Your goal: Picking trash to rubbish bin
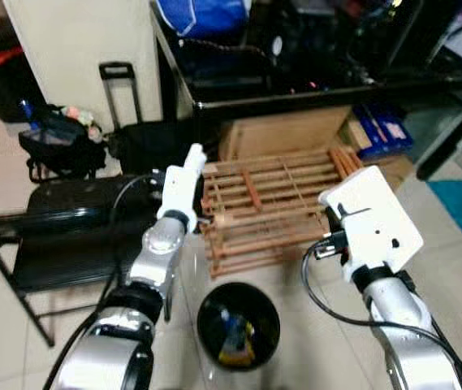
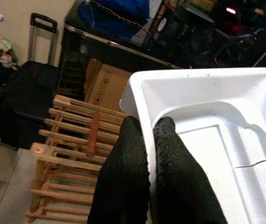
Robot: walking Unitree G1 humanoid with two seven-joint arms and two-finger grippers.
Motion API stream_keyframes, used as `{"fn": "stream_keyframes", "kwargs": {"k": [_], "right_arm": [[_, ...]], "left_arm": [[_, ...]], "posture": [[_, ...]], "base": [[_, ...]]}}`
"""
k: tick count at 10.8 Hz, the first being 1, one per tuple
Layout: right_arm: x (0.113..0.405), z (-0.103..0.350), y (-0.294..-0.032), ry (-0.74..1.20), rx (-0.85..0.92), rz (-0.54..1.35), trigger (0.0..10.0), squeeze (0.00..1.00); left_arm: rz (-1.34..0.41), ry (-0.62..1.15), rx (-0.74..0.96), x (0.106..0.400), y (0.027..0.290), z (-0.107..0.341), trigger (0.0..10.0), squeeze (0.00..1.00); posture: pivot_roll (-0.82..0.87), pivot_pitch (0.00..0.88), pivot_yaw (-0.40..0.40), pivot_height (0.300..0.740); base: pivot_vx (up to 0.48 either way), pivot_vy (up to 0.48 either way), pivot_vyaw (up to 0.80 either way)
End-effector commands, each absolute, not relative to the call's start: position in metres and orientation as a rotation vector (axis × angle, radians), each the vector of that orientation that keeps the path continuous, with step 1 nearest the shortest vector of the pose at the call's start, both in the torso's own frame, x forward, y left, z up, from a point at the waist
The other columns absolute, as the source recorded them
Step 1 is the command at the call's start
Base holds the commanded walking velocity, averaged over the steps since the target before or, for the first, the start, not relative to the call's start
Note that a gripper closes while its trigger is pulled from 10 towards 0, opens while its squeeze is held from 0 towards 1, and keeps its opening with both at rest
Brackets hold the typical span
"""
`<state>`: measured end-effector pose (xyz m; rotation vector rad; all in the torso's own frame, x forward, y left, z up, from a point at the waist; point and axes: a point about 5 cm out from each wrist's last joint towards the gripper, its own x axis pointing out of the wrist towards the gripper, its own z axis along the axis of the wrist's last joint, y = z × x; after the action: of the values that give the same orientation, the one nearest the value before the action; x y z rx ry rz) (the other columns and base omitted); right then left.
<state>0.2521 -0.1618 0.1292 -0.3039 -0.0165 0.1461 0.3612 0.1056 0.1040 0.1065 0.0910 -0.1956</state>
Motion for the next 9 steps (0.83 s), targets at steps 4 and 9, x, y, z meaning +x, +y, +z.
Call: {"fn": "stream_keyframes", "kwargs": {"k": [4,9], "right_arm": [[0.25,0.13,-0.171,-0.01,-0.312,0.12,10.0,0.0],[0.254,0.121,-0.157,0.013,-0.282,0.16,10.0,0.0]], "left_arm": [[-0.273,0.139,0.097,0.354,0.092,0.091,0.0,0.0],[-0.283,0.377,0.176,0.332,0.099,0.042,0.0,0.0]], "posture": [[0.12,0.119,-0.073,0.74],[0.13,0.16,-0.099,0.74]], "base": [[0.0,0.0,0.0],[0.0,0.0,0.0]]}}
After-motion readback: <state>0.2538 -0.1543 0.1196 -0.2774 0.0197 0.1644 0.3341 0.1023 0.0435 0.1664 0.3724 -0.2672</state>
